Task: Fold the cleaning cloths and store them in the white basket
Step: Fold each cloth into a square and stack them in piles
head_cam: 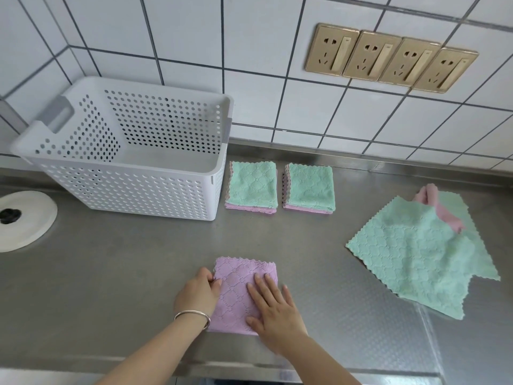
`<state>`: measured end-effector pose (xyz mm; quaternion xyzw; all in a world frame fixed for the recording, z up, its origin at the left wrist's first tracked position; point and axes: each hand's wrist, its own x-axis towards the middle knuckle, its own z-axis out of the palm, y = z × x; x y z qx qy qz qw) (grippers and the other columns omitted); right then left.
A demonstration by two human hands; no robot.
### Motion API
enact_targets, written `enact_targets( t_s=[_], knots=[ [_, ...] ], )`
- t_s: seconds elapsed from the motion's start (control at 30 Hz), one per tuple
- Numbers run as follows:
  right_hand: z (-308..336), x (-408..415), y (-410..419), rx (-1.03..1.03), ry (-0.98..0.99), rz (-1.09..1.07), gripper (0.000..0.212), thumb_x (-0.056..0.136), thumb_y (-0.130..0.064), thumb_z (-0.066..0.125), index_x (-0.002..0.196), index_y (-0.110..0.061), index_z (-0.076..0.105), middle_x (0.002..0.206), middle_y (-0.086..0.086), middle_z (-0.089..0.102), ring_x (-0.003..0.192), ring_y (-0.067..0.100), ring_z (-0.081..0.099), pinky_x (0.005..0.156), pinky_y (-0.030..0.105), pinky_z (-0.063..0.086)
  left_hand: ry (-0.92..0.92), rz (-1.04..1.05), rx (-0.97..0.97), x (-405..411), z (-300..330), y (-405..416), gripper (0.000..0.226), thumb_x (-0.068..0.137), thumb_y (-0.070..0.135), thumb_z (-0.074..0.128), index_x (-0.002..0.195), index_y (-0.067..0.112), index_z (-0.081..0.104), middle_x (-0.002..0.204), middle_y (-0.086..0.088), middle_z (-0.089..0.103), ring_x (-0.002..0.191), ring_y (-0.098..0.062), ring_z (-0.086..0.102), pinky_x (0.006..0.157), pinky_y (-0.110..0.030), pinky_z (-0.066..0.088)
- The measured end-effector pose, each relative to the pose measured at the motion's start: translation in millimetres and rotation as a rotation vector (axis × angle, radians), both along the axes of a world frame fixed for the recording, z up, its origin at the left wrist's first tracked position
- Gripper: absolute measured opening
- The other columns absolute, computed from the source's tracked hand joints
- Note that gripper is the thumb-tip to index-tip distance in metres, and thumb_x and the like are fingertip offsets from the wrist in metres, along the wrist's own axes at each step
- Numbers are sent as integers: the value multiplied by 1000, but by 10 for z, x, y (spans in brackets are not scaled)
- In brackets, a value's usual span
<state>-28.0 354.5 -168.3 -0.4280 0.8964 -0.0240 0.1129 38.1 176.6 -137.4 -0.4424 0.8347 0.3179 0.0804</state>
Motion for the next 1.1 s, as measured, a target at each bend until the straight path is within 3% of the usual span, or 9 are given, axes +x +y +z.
enact_targets(
  t_s=[0.07, 0.17, 0.27, 0.37, 0.47, 0.57, 0.73, 0.9, 1.1],
  knots=[
    [56, 5, 6, -110, -15, -57, 69, 73, -54, 42, 139, -33, 37, 138, -9, 49, 128, 15, 36, 106, 29, 22, 30, 27, -44, 68, -28, 30, 26, 80, 44, 61, 85, 21, 50, 99, -8, 62, 94, -31, 58, 75, -35, 46],
    [187, 4, 6, -291, -22, -361, 38, 74, -34, 45, 110, -23, 48, 98, -2, 64, 90, 18, 58, 75, 28, 52, 5, 26, -156, 128, -66, 114, 39, 71, 52, 67, 93, 20, 61, 107, -5, 51, 102, -27, 48, 83, -34, 43],
    [346, -69, -45, -125, -217, -650, 32, 90, -39, 45, 113, -19, 55, 111, 1, 55, 109, 22, 50, 91, 30, 42, -55, 8, -171, 92, -64, 161, 37, 75, 52, 63, 92, 19, 64, 112, -3, 48, 106, -25, 44, 86, -31, 42],
    [350, -77, -56, -18, -370, -657, 41, 92, -47, 40, 114, -19, 59, 118, -1, 53, 115, 18, 44, 95, 30, 38, -77, -4, -144, 50, -12, 186, 26, 78, 46, 62, 82, 21, 58, 106, -3, 52, 103, -26, 47, 82, -32, 43],
    [390, -98, -83, -70, -500, -729, 32, 92, -41, 42, 108, -18, 58, 111, 0, 58, 105, 20, 52, 88, 30, 40, 12, 82, 39, 13, 85, 238, 24, 83, 36, 59, 75, 23, 40, 80, 3, 51, 82, -26, 52, 67, -30, 39],
    [488, -177, -111, -249, -644, -826, 14, 95, -29, 41, 93, -16, 46, 88, 2, 55, 84, 22, 49, 71, 30, 37, 223, 210, 200, -128, 212, 290, 21, 84, 26, 61, 81, 19, 42, 71, 3, 51, 77, -28, 51, 66, -30, 38],
    [739, -605, -211, -528, -679, -882, 20, 96, -24, 42, 78, -16, 41, 70, -4, 48, 64, 12, 44, 53, 23, 33, 514, 340, 286, -584, 571, 200, 40, 83, 19, 63, 120, 21, 46, 90, -3, 59, 85, -22, 56, 74, -27, 38],
    [988, -1320, -575, -680, -640, -814, 17, 97, -23, 42, 84, -12, 43, 72, -4, 49, 63, 11, 45, 53, 24, 34, 542, -52, 103, -1180, 751, -117, 41, 81, 6, 59, 119, 23, 59, 118, 7, 51, 109, -12, 52, 88, -10, 30],
    [938, -2037, -1163, -674, -592, -756, 15, 96, -25, 44, 98, -11, 49, 81, -2, 54, 80, 22, 51, 69, 31, 39, 393, 14, 8, -1889, 666, -528, 50, 83, 20, 60, 132, 22, 48, 136, -3, 38, 122, -22, 44, 103, -30, 33]
  ],
)
